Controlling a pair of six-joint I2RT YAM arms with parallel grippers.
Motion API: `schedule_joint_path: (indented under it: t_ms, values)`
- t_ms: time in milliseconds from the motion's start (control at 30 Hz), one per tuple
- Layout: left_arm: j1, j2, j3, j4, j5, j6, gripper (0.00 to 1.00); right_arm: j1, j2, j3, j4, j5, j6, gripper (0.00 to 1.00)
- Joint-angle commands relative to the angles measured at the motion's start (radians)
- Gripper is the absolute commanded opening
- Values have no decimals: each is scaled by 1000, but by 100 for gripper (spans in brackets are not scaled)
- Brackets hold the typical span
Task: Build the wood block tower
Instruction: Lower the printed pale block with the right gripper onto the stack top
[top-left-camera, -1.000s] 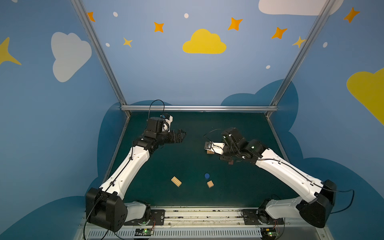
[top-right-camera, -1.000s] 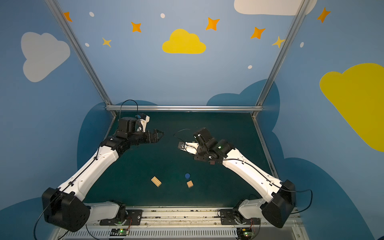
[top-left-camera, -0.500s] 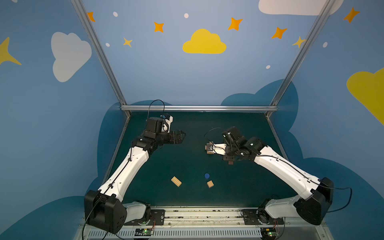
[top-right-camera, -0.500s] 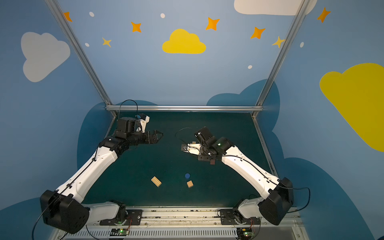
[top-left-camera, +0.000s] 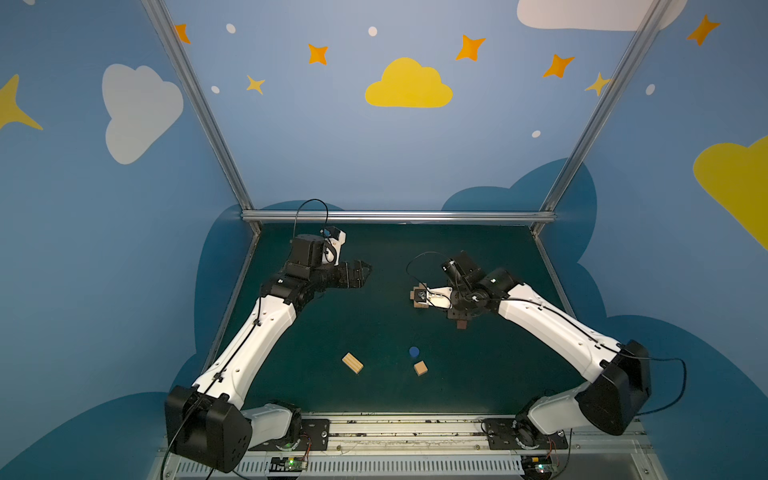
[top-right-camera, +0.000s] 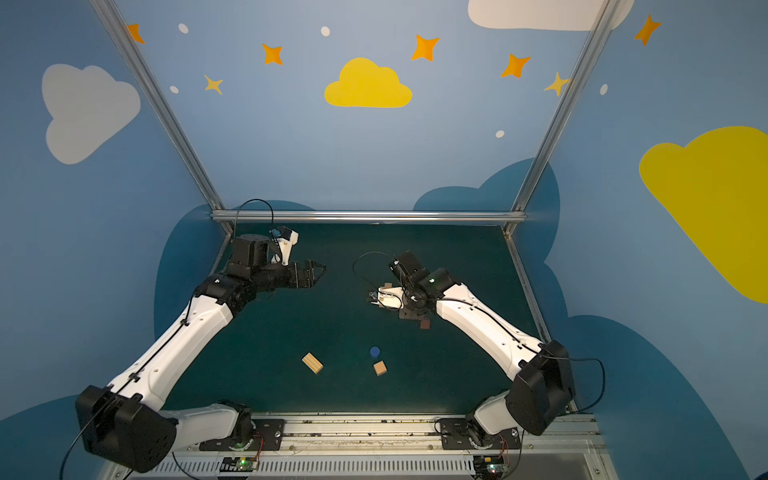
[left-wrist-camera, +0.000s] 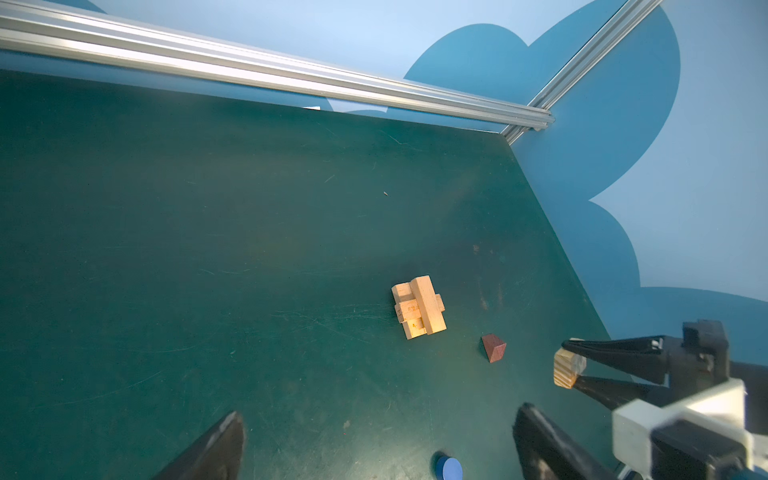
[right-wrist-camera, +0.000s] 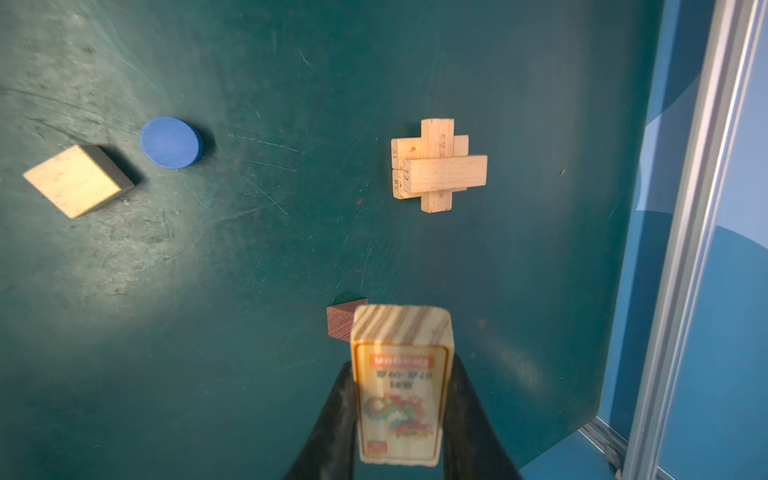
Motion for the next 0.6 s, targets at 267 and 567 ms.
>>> schedule_joint_path:
  t_ms: [267, 567]
  values:
    - [-1, -25, 7, -7, -4, 33, 100, -39, 148, 111, -15, -33, -35, 0]
    - [-1, -33, 2, -5, -5, 49, 100, -54, 321, 253, -15, -74, -67, 0]
